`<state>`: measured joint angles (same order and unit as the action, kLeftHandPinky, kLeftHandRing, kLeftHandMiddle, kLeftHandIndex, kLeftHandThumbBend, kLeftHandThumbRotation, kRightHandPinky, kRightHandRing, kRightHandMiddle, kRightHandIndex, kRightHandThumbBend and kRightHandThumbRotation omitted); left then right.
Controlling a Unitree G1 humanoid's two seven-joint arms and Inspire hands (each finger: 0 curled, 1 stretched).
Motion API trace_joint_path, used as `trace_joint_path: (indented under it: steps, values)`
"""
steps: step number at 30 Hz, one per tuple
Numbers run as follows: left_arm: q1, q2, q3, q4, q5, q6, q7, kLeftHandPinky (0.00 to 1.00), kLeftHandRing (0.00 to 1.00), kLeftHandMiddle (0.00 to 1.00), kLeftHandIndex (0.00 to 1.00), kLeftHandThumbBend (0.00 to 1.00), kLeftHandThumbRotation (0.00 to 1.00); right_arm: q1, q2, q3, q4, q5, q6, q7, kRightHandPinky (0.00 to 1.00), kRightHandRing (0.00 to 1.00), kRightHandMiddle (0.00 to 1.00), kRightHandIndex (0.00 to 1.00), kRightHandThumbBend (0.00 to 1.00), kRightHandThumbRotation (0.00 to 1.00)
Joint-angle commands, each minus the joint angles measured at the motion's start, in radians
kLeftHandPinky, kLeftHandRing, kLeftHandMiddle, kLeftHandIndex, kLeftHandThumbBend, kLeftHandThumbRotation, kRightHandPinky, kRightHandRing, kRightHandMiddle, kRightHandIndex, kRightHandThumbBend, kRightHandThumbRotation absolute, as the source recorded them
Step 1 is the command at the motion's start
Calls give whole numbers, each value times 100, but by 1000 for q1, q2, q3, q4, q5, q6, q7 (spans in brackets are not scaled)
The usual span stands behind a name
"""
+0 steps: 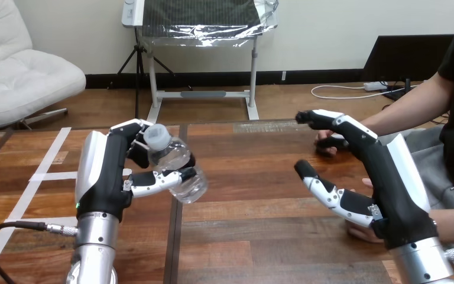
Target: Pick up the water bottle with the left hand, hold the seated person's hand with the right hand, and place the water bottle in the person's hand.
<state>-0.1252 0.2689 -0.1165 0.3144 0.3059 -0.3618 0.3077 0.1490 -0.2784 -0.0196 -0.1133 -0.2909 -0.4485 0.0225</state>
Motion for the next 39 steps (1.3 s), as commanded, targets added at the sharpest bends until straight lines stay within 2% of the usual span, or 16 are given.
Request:
trace_joint_path:
  steps: [1, 9, 19, 22, 31, 35, 39]
  values:
    - [-30, -21, 38, -152, -37, -21, -21, 39, 39, 43, 47, 66, 0, -73, -58, -46, -76, -38, 54, 19, 71, 84, 86, 78, 56, 1]
    - [2, -39, 42, -224, -46, -3, -51, 38, 39, 42, 47, 66, 0, -74, -120, -69, -119, -87, 132, 66, 74, 85, 88, 82, 65, 0]
    - [35, -62, 47, -288, -61, -11, -94, 38, 38, 42, 47, 65, 0, -92, -253, -99, -150, -174, 199, 154, 76, 88, 92, 86, 72, 3]
    - [39, -67, 49, -293, -63, -17, -100, 37, 38, 42, 47, 65, 0, -99, -278, -103, -148, -179, 206, 170, 75, 88, 92, 86, 74, 3]
    - [58, -83, 47, -333, -61, -9, -111, 36, 38, 42, 47, 65, 0, -136, -371, -113, -142, -192, 325, 282, 76, 89, 93, 88, 81, 2]
    - [63, -86, 49, -339, -60, -14, -118, 37, 38, 42, 47, 65, 0, -151, -402, -109, -133, -204, 368, 316, 79, 90, 94, 88, 84, 1]
    - [65, -89, 50, -343, -65, -18, -126, 37, 37, 42, 47, 64, 0, -164, -431, -102, -117, -217, 391, 338, 80, 91, 93, 88, 85, 0]
